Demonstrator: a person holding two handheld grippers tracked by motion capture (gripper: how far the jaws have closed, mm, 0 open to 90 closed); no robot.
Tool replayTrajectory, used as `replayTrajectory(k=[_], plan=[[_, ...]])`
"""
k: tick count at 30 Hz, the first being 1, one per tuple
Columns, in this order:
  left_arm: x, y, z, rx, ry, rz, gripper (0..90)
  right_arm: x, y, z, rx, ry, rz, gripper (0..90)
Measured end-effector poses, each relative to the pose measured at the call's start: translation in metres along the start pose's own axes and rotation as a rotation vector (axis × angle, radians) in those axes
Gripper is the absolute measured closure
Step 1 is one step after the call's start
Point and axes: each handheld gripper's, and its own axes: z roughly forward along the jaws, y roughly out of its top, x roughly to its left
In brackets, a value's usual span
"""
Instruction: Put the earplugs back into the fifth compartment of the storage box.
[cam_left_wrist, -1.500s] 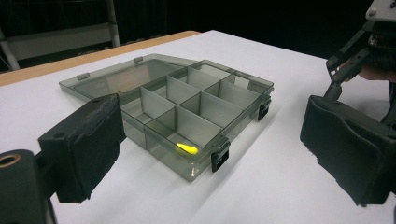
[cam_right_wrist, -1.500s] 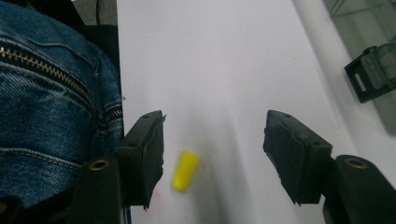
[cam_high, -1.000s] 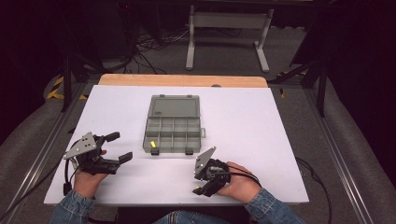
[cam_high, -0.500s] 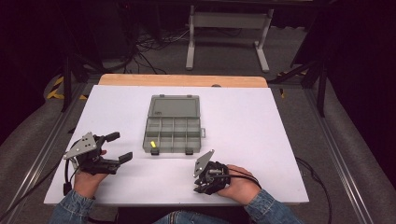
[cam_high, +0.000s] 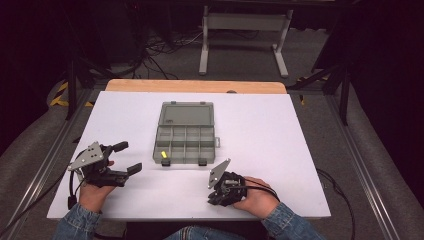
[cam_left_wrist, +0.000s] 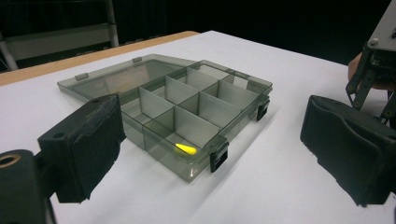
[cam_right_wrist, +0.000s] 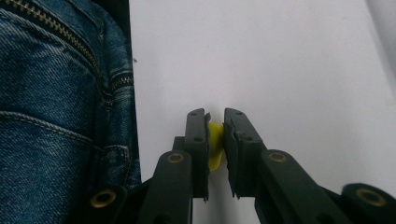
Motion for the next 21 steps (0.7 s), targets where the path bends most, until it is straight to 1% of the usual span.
replayTrajectory(k=[4, 8, 11, 18, 21], plan=[[0.000, 0.000, 0.000, 0.000, -0.001, 0.000, 6.8, -0.001, 0.002, -0.003, -0.015, -0.007, -0.015, 80.7], [0.000, 0.000, 0.000, -0.003, -0.001, 0.002, 6.9, -0.005, 0.008, -0.008, -0.043, -0.009, -0.015, 80.7], [0.000, 0.000, 0.000, 0.000, 0.000, 0.001, 6.9, -0.007, 0.011, -0.012, -0.064, -0.018, -0.012, 80.6], [0.001, 0.000, 0.000, -0.002, 0.003, 0.006, 6.9, -0.012, 0.024, -0.021, -0.091, -0.054, -0.017, 80.6], [0.001, 0.000, 0.000, -0.001, 0.003, 0.006, 6.9, -0.014, 0.027, -0.024, -0.106, -0.058, -0.014, 80.6]])
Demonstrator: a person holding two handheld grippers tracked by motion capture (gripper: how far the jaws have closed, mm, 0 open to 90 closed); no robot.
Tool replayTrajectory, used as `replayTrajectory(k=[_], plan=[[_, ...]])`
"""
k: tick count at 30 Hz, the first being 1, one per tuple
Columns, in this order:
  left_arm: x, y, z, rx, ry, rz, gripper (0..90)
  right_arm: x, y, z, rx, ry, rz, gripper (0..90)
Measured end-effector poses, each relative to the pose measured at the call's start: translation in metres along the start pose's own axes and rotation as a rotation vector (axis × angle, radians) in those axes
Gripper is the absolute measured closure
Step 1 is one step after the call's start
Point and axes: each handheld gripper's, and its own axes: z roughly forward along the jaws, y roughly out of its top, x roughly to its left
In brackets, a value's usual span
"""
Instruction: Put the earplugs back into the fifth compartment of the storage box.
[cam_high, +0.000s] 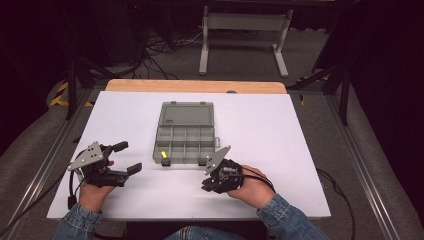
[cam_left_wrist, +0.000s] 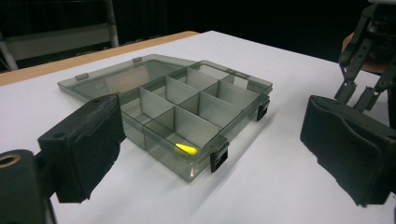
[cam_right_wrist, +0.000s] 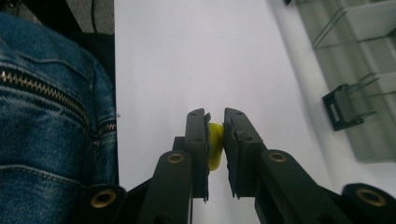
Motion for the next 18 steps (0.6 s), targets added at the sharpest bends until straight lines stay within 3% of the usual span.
replayTrajectory(k=[9, 18], plan=[[0.001, 0.000, 0.000, 0.000, -0.001, 0.000, 6.9, -0.016, 0.013, -0.010, -0.078, -0.024, 0.020, 80.6], [0.001, 0.000, 0.000, -0.003, -0.002, -0.001, 6.9, -0.026, 0.028, -0.010, -0.110, -0.052, 0.029, 80.6]])
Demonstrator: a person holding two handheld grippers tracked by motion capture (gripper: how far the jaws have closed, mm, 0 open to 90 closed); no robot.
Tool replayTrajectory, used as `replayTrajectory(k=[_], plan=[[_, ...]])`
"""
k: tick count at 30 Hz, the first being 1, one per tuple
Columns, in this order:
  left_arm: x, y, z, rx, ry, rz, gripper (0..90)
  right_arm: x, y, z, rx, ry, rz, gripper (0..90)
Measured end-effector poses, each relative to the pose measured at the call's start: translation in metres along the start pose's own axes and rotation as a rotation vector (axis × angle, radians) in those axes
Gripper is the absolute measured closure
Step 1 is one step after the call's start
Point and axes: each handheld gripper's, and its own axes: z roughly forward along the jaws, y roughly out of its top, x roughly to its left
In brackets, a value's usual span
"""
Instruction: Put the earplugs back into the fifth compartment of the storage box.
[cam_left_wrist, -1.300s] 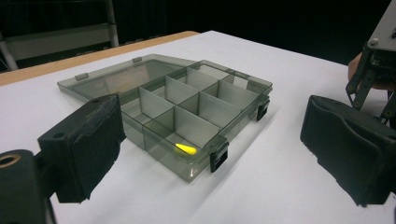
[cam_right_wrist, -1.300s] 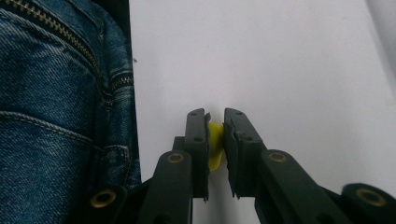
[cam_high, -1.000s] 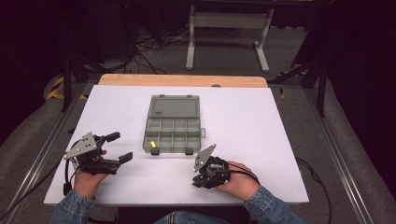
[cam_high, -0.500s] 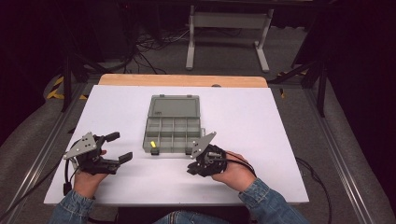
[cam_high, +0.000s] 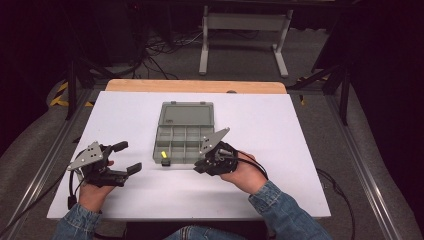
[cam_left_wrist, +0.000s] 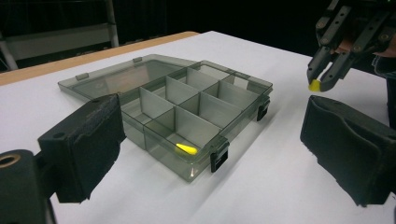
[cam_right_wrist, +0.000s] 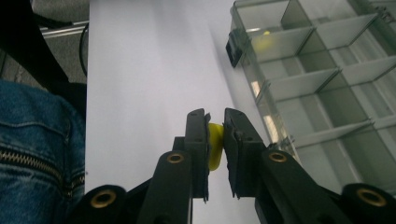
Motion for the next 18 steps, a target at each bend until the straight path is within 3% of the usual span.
replayTrajectory(k=[18], plan=[[0.001, 0.000, 0.000, 0.001, -0.001, 0.001, 6.9, -0.025, 0.035, 0.021, -0.046, -0.018, 0.000, 80.8]])
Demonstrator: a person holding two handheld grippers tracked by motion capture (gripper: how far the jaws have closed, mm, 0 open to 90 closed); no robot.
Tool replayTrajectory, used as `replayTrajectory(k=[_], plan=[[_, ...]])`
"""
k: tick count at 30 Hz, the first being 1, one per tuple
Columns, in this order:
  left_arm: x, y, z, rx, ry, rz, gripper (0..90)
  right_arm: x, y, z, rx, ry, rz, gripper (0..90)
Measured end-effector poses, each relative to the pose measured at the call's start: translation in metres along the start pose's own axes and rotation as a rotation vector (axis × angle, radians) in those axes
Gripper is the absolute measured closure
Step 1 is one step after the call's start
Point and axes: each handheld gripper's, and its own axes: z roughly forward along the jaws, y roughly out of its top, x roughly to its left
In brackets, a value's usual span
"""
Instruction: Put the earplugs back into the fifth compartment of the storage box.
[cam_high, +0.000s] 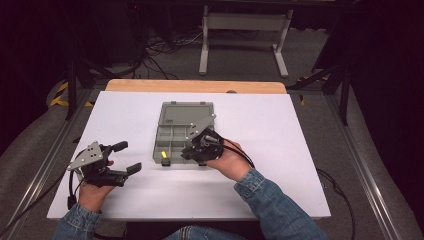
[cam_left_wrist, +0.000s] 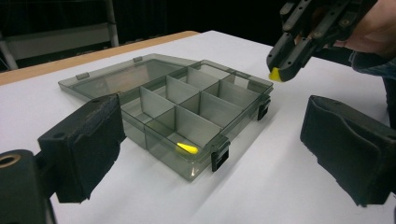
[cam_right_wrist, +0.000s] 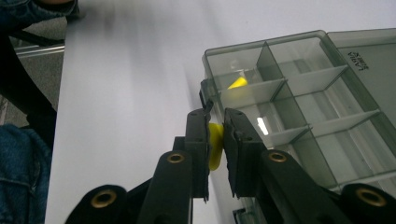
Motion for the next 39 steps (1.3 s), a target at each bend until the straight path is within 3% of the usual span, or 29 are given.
replayTrajectory(k=[19, 34, 39], plan=[[0.000, 0.000, 0.000, 0.000, 0.000, 0.001, 6.9, -0.020, 0.019, 0.029, -0.021, 0.001, 0.035, 80.5], [0.000, 0.000, 0.000, 0.000, 0.000, 0.001, 6.9, -0.026, 0.029, 0.049, -0.020, 0.005, 0.033, 80.5], [0.000, 0.000, 0.000, 0.000, 0.000, 0.001, 6.9, -0.028, 0.027, 0.059, -0.019, 0.007, 0.054, 80.5]])
